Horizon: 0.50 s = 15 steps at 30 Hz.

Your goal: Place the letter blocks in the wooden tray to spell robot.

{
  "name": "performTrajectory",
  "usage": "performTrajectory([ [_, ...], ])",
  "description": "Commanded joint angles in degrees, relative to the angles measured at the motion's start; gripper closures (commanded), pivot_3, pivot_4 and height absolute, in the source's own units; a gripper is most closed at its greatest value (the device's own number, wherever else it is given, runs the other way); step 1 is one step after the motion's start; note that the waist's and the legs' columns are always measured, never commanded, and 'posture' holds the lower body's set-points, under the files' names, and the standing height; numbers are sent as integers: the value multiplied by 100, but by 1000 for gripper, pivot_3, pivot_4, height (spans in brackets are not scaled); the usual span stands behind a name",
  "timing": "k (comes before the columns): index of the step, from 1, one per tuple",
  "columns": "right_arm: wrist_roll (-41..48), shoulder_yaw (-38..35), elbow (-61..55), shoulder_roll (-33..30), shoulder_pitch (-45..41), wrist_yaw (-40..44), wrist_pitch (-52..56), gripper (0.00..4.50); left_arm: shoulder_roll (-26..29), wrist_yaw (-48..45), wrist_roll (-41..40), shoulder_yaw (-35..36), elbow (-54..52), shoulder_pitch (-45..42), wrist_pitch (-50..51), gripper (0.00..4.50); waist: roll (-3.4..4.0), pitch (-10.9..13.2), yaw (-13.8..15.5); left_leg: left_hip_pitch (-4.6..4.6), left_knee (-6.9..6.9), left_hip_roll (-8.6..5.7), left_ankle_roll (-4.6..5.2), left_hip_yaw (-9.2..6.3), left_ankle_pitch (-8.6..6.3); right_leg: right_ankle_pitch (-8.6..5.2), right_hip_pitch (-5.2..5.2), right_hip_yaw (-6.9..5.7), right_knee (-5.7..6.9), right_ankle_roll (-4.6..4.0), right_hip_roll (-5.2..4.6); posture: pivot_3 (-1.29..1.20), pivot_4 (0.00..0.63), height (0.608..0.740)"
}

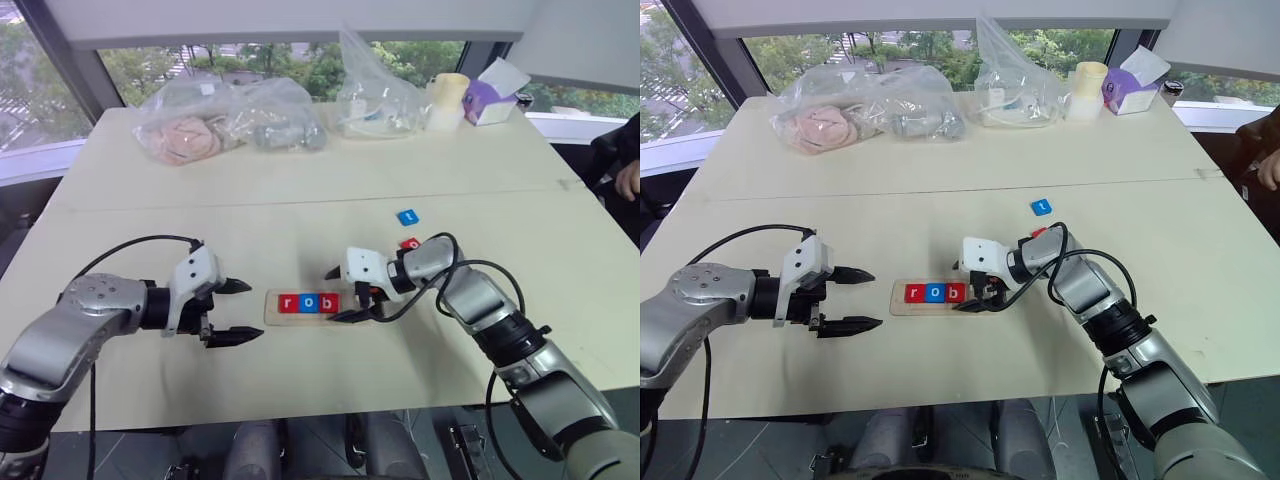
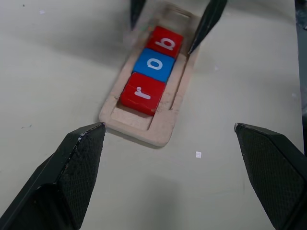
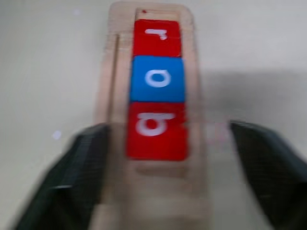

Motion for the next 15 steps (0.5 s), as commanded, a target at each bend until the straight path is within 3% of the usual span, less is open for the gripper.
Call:
performTrajectory([
  [1, 51, -76, -166, 33, 55, -27, -3, 41, -32, 45, -3, 51, -63, -86, -44, 0, 0, 0, 3, 0, 0, 0, 0, 0, 0, 0, 0, 0, 0, 0, 0, 0, 150, 739],
  [4, 238, -316, -346, 54, 40, -120, 192, 41, -43, 63, -6, 57, -84, -76, -25, 0, 0, 0, 2, 0, 1, 0, 0, -1, 0, 0, 1, 0, 0, 0, 0, 0, 150, 739],
  [8, 690, -1208, -488, 119, -60, -673, 515, 41, -55, 104, -88, 138, -133, -62, 29, 0, 0, 0, 6, 0, 1, 0, 0, -1, 0, 0, 0, 0, 1, 0, 0, 0, 150, 739],
  [15, 999, -3162, -214, 146, 231, -2765, 1523, 41, -457, 619, -361, 515, -24, -509, 160, 0, -2, -1, 65, -1, 3, -2, -1, -2, 0, 1, 6, 0, -2, 0, -5, 0, 150, 739],
])
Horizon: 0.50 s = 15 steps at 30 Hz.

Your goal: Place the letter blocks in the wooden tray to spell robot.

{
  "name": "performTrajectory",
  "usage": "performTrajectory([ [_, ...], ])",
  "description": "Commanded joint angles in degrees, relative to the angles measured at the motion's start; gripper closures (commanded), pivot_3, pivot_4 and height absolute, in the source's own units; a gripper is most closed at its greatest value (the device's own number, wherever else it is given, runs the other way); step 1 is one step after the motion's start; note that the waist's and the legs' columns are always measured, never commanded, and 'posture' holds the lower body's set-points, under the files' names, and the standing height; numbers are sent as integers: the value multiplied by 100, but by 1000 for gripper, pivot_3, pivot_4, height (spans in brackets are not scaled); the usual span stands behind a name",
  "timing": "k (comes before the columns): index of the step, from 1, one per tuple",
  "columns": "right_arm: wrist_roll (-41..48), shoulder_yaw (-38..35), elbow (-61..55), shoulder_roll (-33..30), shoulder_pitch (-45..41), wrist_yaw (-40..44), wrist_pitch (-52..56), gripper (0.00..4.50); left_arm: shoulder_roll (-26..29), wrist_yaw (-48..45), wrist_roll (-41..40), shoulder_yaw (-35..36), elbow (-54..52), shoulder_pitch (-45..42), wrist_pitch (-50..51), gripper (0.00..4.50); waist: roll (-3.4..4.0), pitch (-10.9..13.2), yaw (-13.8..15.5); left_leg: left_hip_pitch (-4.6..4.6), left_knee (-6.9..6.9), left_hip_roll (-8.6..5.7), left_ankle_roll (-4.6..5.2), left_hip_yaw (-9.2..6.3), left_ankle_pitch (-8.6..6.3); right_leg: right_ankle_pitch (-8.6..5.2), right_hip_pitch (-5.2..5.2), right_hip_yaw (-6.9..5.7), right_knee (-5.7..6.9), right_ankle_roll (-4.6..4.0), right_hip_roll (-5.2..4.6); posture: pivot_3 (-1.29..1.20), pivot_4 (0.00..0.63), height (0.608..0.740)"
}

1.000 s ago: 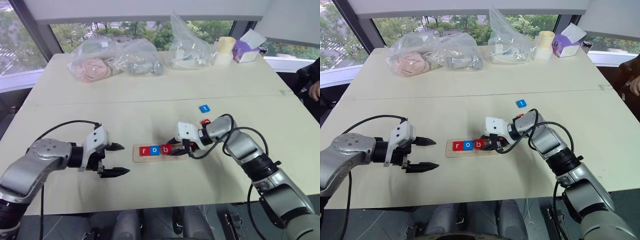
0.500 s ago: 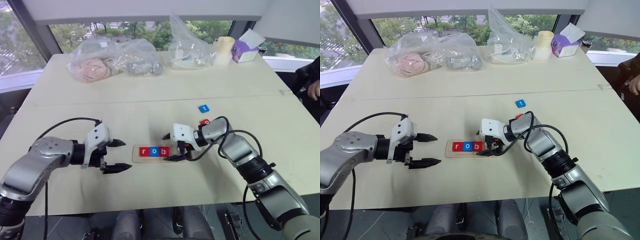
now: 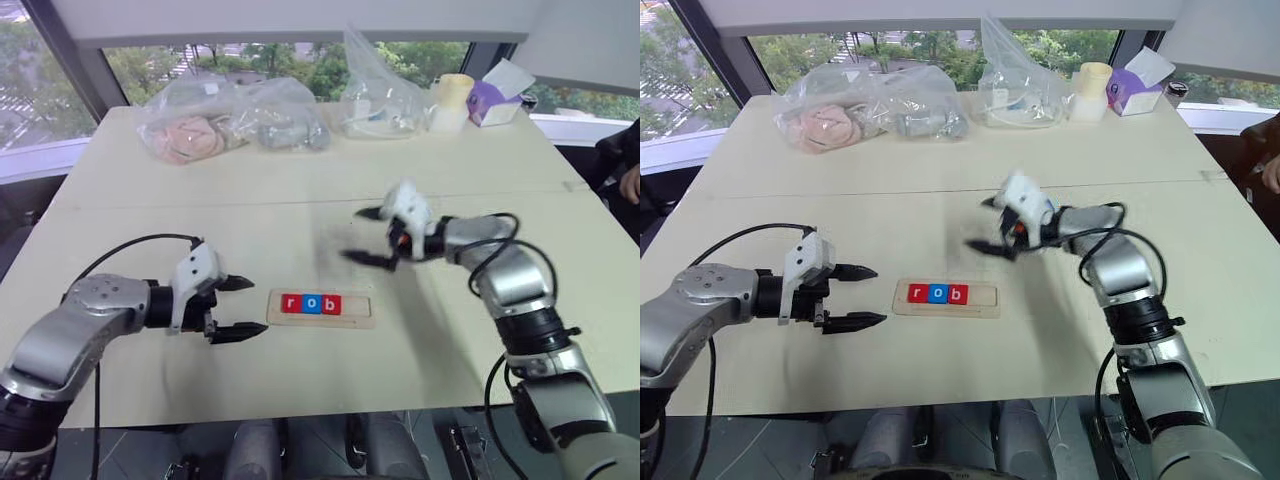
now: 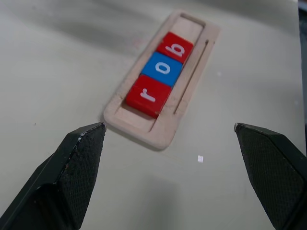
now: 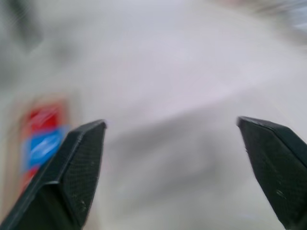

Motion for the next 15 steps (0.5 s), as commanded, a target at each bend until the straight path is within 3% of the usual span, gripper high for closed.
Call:
performTrajectory([
  [1, -65, -721, -92, -43, 357, -1076, 454, 41, -184, 326, -122, 343, 17, -289, 19, 0, -2, -1, 23, 0, 0, -2, 0, 0, 0, 0, 1, 0, -1, 0, -1, 0, 150, 739],
  [7, -49, -837, -905, 358, 1357, -1983, 948, 41, -313, 333, -103, 180, 91, -522, -15, 0, 0, -1, -37, 1, -11, -2, 2, 4, 1, -4, -4, 2, 0, 7, 4, 0, 150, 739],
  [15, -284, -555, -324, 664, 1328, -2614, 813, 41, -422, 305, 111, -65, 465, -921, -171, 0, -1, -2, -71, 12, 1, -1, 1, -7, 2, -8, 4, 2, 9, 17, 6, 0, 150, 739],
])
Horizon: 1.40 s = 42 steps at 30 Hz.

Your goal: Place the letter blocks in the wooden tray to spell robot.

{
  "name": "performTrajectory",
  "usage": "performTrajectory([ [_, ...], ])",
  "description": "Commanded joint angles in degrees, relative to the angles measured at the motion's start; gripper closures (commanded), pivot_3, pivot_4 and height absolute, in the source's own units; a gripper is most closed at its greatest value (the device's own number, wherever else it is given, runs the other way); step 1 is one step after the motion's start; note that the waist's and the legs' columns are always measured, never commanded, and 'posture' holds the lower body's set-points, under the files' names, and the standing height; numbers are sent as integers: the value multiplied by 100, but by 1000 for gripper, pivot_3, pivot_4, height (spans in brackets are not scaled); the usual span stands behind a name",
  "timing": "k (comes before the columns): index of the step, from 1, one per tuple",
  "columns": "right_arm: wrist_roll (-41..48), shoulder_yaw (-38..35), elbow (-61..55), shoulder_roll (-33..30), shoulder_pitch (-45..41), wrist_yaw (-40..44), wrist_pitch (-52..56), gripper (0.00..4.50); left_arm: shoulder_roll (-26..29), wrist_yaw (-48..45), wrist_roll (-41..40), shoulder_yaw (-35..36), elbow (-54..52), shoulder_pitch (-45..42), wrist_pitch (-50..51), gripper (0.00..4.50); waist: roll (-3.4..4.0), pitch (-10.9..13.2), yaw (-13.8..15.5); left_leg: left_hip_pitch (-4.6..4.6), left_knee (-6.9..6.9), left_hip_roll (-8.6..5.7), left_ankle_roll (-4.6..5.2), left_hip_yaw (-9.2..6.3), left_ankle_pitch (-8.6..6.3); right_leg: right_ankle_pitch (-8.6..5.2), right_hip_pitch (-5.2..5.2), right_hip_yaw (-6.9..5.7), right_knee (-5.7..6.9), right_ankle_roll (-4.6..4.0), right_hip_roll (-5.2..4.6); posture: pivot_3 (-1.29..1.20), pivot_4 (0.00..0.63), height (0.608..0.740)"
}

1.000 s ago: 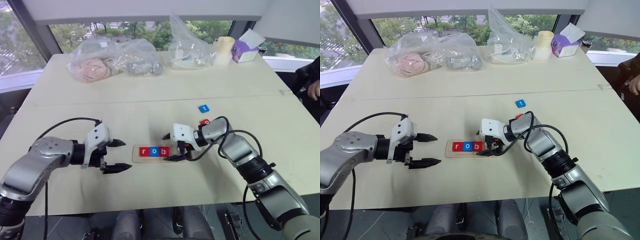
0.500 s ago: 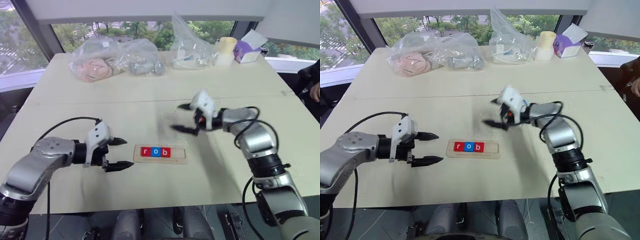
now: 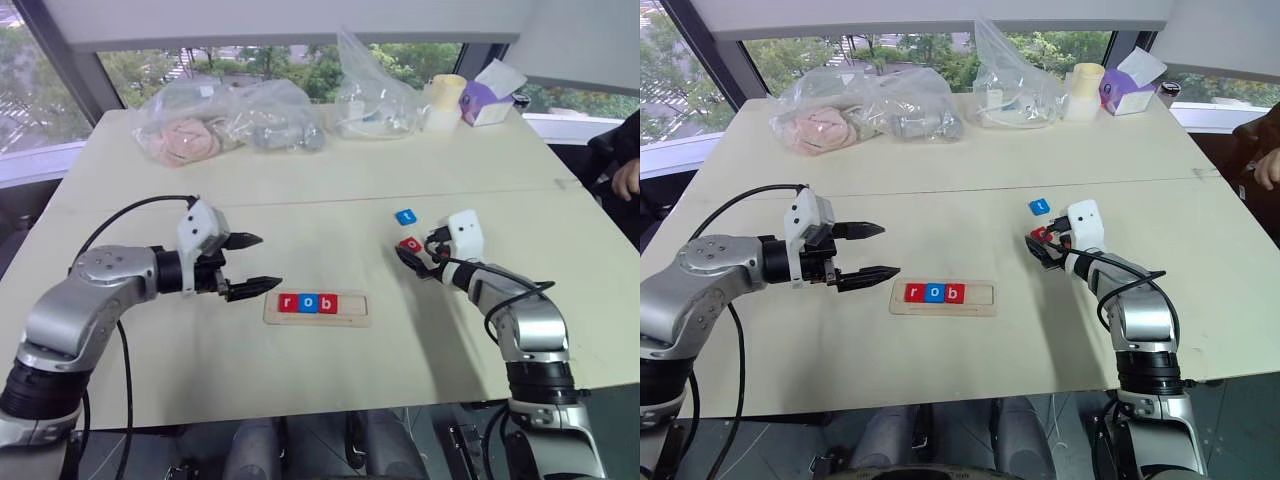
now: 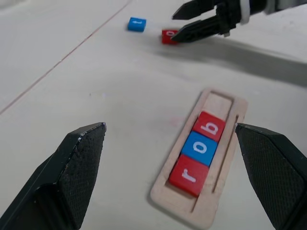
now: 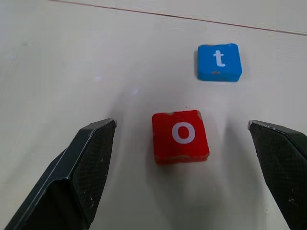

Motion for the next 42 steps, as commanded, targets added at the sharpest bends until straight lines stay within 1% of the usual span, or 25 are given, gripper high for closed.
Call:
performTrajectory([
  [1, -128, 86, 389, 54, -250, -206, -224, 41, -23, -38, 126, -54, 115, -152, -152, 0, 0, 0, -1, 0, 0, 0, 0, 0, 0, 0, 0, 0, -1, 0, 0, 0, 150, 739],
  [4, -210, 183, 598, 4, -296, -221, -313, 791, -34, -75, 161, -85, 144, -160, -177, 0, 0, 0, -5, -4, -3, -1, 0, 2, 0, 4, -2, 1, -3, -8, 0, 0, 150, 739],
  [7, -222, 191, 627, 0, -290, -265, -349, 2378, -35, -103, 200, -82, 177, -119, -215, 0, 0, 0, 1, -5, -7, -1, 0, 3, 0, 5, -2, 1, -5, -9, 0, 0, 150, 739],
  [8, -211, 189, 606, 2, -281, -270, -337, 2746, -36, -106, 214, -89, 179, -94, -230, 0, 0, 0, 7, -5, -7, -1, 1, 2, 0, 4, -2, 1, -5, -9, 0, 0, 150, 739],
  [9, -203, 189, 582, 3, -275, -278, -322, 3254, -40, -112, 228, -95, 180, -74, -244, 0, 0, 0, 11, -5, -6, -1, 1, 2, 0, 3, -1, 1, -5, -7, 0, 0, 150, 739],
  [10, -196, 189, 548, 2, -271, -288, -308, 3260, -44, -118, 238, -100, 179, -58, -255, 0, 0, 0, 13, -5, -6, -1, 0, 1, 0, 3, 0, 1, -5, -7, 0, 0, 150, 739],
  [12, -201, 163, 363, -12, -227, -357, -255, 3259, -53, -123, 242, -93, 152, -16, -260, 0, 0, 0, 15, -5, -4, -1, 0, 1, 0, 1, 0, 1, -5, -3, -2, 0, 150, 739],
  [14, -172, -9, -141, -4, -118, -569, -23, 3259, -54, -130, 248, -85, 110, 33, -265, 0, 0, 0, 17, -5, -4, -1, 0, 0, 0, 0, 0, 1, -5, -1, -2, 0, 150, 739],
  [16, -216, -217, -983, 93, 141, -993, 561, 3259, -49, -130, 239, -84, 55, 57, -242, 0, 0, 0, 31, -8, -6, -1, 0, -1, 0, 0, -3, 0, -5, -3, -3, 0, 150, 739],
  [18, -146, -280, -2052, 215, 596, -1231, 1273, 3259, -54, -148, 219, -91, 24, 68, -229, 0, 0, 0, 38, -12, -11, -1, 0, -2, 0, 1, -6, 0, -5, -5, -4, 0, 150, 739],
  [20, -38, -405, -3011, 460, 992, -1480, 2037, 3259, -75, -166, 258, -130, 71, 66, -275, 0, 0, 0, 34, -13, -14, 0, -1, -5, -1, -2, -6, 0, -8, -3, -4, 0, 150, 739],
  [23, 23, -539, -3980, 940, 1283, -1810, 2966, 3259, -118, -178, 316, -193, 138, 36, -323, 0, 0, 0, 4, -11, -14, 2, -1, -20, -1, -2, -7, 0, -9, -1, -3, 0, 150, 739],
  [24, 106, -611, -4211, 1202, 1333, -1869, 3243, 3259, -135, -185, 317, -223, 147, 17, -322, 0, 0, 0, -1, -10, -12, 4, -2, -20, -2, -8, -7, 0, -10, 10, -3, 0, 150, 739],
  [26, 130, -515, -4576, 1590, 1624, -2020, 3606, 3259, -192, -219, 344, -347, 183, -45, -344, 0, 1, -1, 10, -8, -9, 10, -3, -25, -2, -3, -7, -1, -10, 3, -2, 0, 150, 739],
  [30, 68, -352, -4838, 2015, 1788, -2248, 4029, 3259, -200, -311, 558, -517, 357, -67, -545, 0, 5, -2, 12, -10, -12, 22, -21, -32, -13, -2, -7, -10, -17, 0, -5, 0, 150, 739],
  [32, 65, -225, -4896, 2175, 1806, -2323, 4185, 2200, -196, -367, 586, -532, 419, -70, -574, 0, 5, -2, -3, -17, -13, 22, -21, -30, -13, -2, -11, -10, -22, -1, -7, 0, 150, 739],
  [33, 62, -196, -4912, 2207, 1801, -2342, 4228, 1826, -199, -385, 590, -530, 433, -73, -577, 0, 5, -2, -6, -17, -15, 22, -21, -29, -13, -2, -12, -10, -24, -1, -8, 0, 150, 739],
  [35, 31, -43, -4829, 2170, 1809, -2377, 4257, 827, -209, -398, 611, -527, 473, -116, -584, 0, 5, -2, -2, -25, -20, 22, -21, -29, -13, -1, -19, -10, -26, -2, -8, 0, 150, 739],
  [36, 31, -37, -4787, 2145, 1780, -2369, 4273, 175, -209, -400, 615, -517, 486, -133, -579, 0, 4, -2, -1, -30, -22, 21, -20, -28, -13, 1, -24, -10, -26, -7, -8, 0, 150, 739],
  [37, 44, -78, -4760, 2111, 1731, -2340, 4274, 66, -203, -403, 605, -496, 487, -137, -562, 0, 4, -2, 0, -35, -22, 21, -20, -29, -12, 2, -28, -10, -26, -9, -7, 0, 150, 739],
  [38, 46, -178, -4750, 2062, 1662, -2311, 4216, 66, -189, -413, 580, -463, 471, -126, -537, 0, 4, -2, 0, -39, -21, 19, -19, -29, -12, 2, -31, -10, -26, -8, -5, 0, 150, 739],
  [40, 220, -687, -4650, 1779, 1388, -1951, 3620, 66, -112, -453, 495, -372, 404, -74, -440, 0, 5, -2, 3, -50, -18, 17, -17, -29, -10, 2, -41, -10, -26, -7, -6, 0, 150, 739],
  [42, 420, -1062, -4277, 920, 1173, -1134, 2660, 66, -19, -533, 364, -275, 356, -28, -310, 0, 7, -1, 3, -72, -4, 11, -6, -28, -4, 2, -59, -9, -23, -4, -7, 0, 150, 739],
])
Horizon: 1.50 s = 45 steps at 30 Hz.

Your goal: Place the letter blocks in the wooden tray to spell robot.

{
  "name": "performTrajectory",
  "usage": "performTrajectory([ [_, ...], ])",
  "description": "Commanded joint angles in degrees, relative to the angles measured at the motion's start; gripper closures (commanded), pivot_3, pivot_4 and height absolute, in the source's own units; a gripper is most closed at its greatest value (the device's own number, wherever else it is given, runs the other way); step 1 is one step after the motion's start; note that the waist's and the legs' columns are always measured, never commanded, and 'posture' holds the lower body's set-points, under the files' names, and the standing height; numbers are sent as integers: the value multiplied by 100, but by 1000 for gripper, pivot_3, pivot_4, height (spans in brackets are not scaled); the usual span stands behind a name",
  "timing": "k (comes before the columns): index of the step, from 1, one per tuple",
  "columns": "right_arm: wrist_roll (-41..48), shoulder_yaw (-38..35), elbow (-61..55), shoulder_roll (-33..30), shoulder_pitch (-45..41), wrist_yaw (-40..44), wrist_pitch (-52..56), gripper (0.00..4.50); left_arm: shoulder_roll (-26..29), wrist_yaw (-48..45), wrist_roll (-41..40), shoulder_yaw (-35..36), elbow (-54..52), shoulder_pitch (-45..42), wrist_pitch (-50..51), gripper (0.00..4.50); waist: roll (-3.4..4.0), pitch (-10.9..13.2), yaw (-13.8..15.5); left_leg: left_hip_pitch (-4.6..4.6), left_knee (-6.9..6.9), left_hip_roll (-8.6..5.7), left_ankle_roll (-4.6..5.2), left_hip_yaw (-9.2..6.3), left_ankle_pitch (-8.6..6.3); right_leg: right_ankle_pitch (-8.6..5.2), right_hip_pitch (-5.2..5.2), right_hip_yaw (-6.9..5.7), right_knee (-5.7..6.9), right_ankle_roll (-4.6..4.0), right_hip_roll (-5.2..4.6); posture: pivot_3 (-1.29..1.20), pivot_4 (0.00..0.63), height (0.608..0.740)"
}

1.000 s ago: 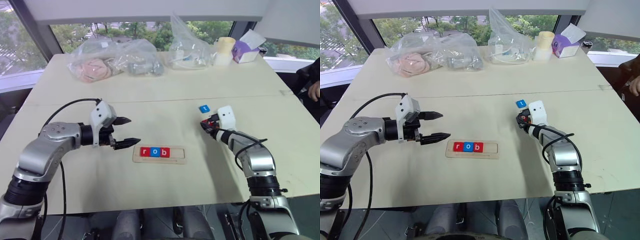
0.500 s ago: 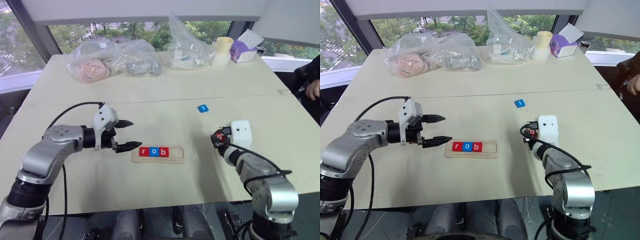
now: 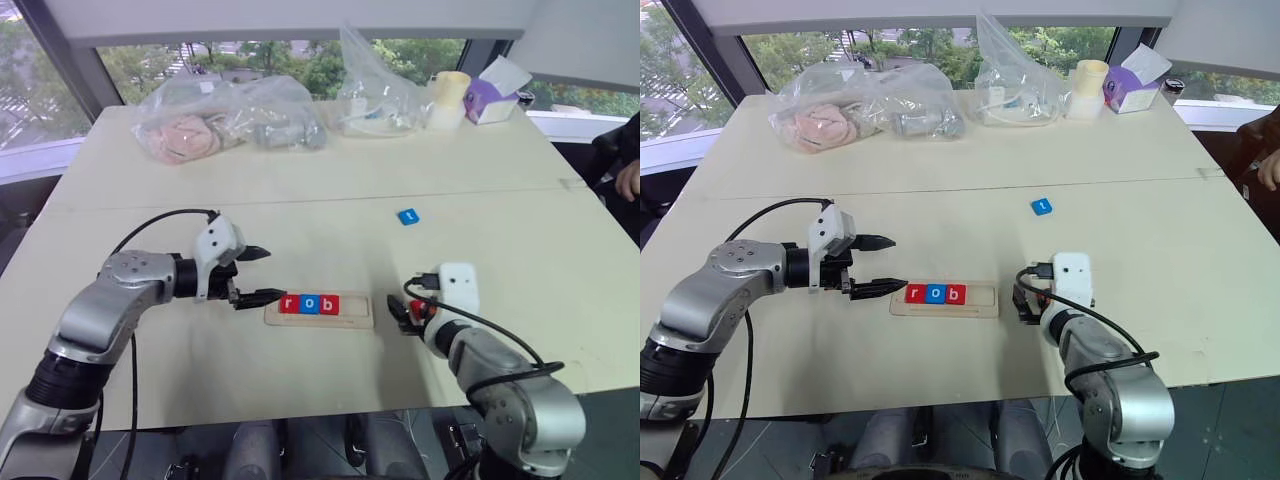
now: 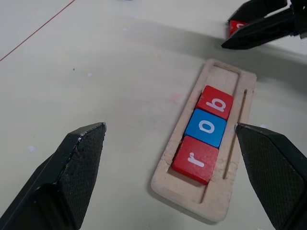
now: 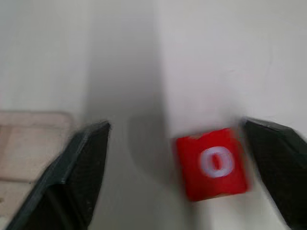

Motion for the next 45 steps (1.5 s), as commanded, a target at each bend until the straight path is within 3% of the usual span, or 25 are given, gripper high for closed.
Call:
performTrajectory([
  [1, 332, -672, 320, -1083, -344, 1098, -1465, 66, 186, -161, -253, 318, -190, 6, 162, 0, -1, 0, 1, -13, 5, -6, 2, 2, 1, -1, -11, 1, 0, 3, -1, 0, 150, 739],
  [4, 1301, -1174, 1306, -2279, -309, 3219, -2355, 66, 467, -603, -455, 287, -285, 32, 310, 0, -8, -1, 24, -21, 1, -15, 5, -1, 3, -3, -17, 0, -1, 6, -1, 0, 150, 739],
  [6, 1359, -1055, 1913, -3138, 46, 4526, -3316, 66, 666, -906, -555, 218, -420, 38, 360, 0, -8, 0, 34, -21, -8, -20, 6, -1, 3, -5, -16, -2, -1, 5, 4, 0, 150, 739],
  [8, 1068, -760, 2605, -3847, 336, 5386, -4330, 66, 837, -1153, -632, 176, -563, 33, 393, 0, -7, 0, 42, -22, -13, -23, 8, -2, 3, -11, -14, -4, 1, 9, 6, 0, 150, 739],
  [11, 973, -436, 3445, -4398, 372, 6145, -5107, 66, 988, -1355, -646, 145, -649, 7, 357, 0, -8, 1, 11, -21, -5, -27, 11, 2, 2, -25, -9, -1, 1, 32, 4, 0, 150, 739],
  [18, 523, 326, 4326, -4639, 181, 6789, -6613, 66, 957, -1236, -646, 202, -826, 59, 418, 0, -11, 2, 23, 7, 21, -27, 9, -8, 3, -15, 21, 0, 14, 24, 4, 0, 150, 739],
  [29, -249, 1264, 5995, -4333, -827, 6824, -8229, 66, 901, -935, -681, 256, -979, 260, 480, 0, -11, 3, 27, 11, 22, -30, 9, -3, 3, -15, 27, 2, 15, 24, 2, 0, 150, 739],
  [33, -192, 1455, 6212, -4349, -1021, 7177, -8450, 1191, 900, -886, -681, 275, -943, 260, 466, 0, -11, 3, 29, 38, 24, -30, 9, -4, 3, -16, 57, 2, 13, 25, 1, 0, 150, 739],
  [37, -119, 1473, 5977, -4313, -1050, 7145, -8337, 3306, 902, -804, -640, 297, -932, 333, 417, 0, -11, 4, 26, 58, 22, -29, 8, -4, 3, -16, 72, 2, 13, 25, 0, 0, 150, 739],
  [45, 365, 1370, 4390, -4224, -1154, 6576, -6742, 3382, 895, -729, -633, 303, -900, 404, 377, 0, -11, 4, 27, 63, 15, -26, 8, -7, 3, -15, 67, 3, 19, 23, 0, 0, 150, 739],
])
